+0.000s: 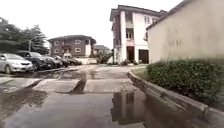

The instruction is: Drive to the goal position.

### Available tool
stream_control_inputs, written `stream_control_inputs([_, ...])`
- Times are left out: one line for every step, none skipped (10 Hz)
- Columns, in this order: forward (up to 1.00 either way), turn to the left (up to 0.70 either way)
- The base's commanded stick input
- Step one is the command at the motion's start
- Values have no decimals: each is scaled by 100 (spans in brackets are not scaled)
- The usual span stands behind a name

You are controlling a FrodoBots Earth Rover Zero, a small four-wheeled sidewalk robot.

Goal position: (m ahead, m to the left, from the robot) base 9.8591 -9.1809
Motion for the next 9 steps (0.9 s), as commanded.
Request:
stream_control_inputs([70, 0])
stream_control_inputs([70, 0])
stream_control_inputs([70, 0])
stream_control_inputs([0, 0])
stream_control_inputs([0, 0])
stream_control_inputs([0, 0])
stream_control_inputs([25, 0])
stream_control_inputs([70, 0])
stream_control_inputs([70, 0])
